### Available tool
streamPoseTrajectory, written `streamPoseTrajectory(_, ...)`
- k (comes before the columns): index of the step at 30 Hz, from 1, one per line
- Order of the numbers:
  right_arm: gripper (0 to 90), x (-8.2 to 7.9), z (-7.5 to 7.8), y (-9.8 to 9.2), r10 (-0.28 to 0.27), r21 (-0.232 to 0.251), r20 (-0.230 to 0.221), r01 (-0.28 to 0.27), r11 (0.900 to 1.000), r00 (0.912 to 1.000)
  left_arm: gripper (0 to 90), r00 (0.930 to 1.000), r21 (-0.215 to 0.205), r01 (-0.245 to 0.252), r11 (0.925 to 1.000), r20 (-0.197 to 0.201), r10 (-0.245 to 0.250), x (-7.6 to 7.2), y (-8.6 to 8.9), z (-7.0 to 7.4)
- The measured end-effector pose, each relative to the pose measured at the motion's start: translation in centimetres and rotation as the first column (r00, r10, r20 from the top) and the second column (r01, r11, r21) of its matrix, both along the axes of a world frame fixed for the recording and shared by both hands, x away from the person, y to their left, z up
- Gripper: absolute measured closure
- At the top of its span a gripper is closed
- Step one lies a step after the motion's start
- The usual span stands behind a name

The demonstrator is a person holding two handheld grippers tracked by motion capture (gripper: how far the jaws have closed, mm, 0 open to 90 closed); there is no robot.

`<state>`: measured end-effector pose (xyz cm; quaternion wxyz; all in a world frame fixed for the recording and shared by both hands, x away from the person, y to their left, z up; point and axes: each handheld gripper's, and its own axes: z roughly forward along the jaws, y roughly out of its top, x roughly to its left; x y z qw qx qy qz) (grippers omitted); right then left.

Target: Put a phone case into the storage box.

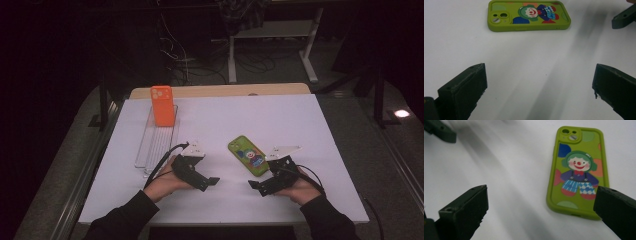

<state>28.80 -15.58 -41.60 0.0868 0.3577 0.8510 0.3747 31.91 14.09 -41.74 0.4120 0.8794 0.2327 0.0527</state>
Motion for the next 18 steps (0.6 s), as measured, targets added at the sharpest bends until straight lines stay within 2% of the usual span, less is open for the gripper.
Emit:
streamPoseTrajectory(2, 0.0, 0.4, 0.5, 0.2, -0.015, 0.000, -0.007, 0.015, 1.000, 0.9999, 0.0, 1.0000, -0.001, 0.003, 1.0000, 0.002, -0.003, 0.0, -0.1, 0.0)
streamPoseTrajectory(9, 0.0, 2.5, 2.3, 0.8, -0.054, 0.006, 0.029, 0.054, 0.999, 0.9981, 0.0, 0.9999, -0.009, -0.012, 0.9999, -0.006, 0.012, 0.0, -0.1, 0.0)
streamPoseTrajectory(12, 0.0, 3.4, 2.7, 1.0, -0.060, 0.005, 0.041, 0.060, 0.998, 0.9973, 0.0, 0.9999, -0.003, -0.008, 1.0000, -0.006, 0.008, 0.1, 0.0, 0.0)
streamPoseTrajectory(18, 0.0, 5.0, 2.8, 1.6, -0.086, -0.015, 0.037, 0.087, 0.996, 0.9956, 0.0, 1.0000, 0.010, -0.008, 0.9999, -0.001, 0.008, 0.1, 0.1, 0.1)
